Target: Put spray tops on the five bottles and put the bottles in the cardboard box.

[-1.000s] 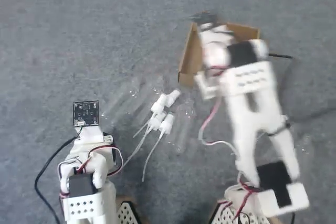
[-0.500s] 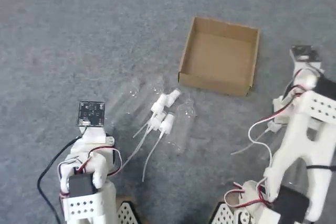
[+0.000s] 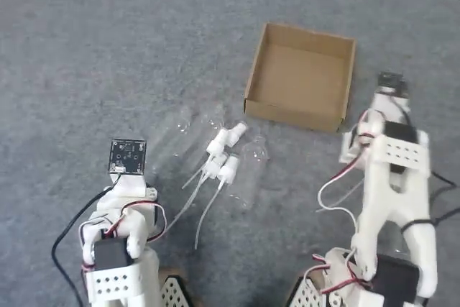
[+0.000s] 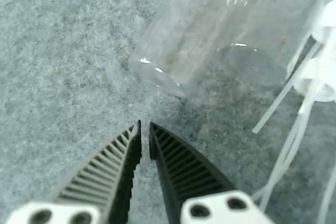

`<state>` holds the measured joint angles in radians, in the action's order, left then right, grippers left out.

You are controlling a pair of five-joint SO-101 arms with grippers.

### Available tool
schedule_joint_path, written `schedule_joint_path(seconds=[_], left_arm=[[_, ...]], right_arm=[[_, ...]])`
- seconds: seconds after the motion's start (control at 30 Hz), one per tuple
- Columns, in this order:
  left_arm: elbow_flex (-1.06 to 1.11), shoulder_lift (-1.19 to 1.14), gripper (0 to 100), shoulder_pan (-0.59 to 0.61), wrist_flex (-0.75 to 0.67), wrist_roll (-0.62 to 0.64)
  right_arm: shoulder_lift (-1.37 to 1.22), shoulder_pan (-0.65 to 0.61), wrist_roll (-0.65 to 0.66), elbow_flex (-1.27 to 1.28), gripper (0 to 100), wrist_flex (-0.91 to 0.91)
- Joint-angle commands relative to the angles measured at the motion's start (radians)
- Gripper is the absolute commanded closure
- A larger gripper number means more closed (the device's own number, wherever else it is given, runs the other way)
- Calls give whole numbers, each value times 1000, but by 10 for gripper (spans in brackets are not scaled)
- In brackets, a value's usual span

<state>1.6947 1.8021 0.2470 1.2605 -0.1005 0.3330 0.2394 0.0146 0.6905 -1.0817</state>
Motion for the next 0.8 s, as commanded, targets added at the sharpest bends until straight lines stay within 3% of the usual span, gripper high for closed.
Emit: schedule_joint_path(seconds=[0.0, 0.77], left_arm=[[-10, 20, 982, 5, 3, -14], [-10, 20, 982, 5, 3, -14]], right_arm=[[48, 70, -15, -5, 836, 56], [-335, 97, -66, -146, 836, 177]])
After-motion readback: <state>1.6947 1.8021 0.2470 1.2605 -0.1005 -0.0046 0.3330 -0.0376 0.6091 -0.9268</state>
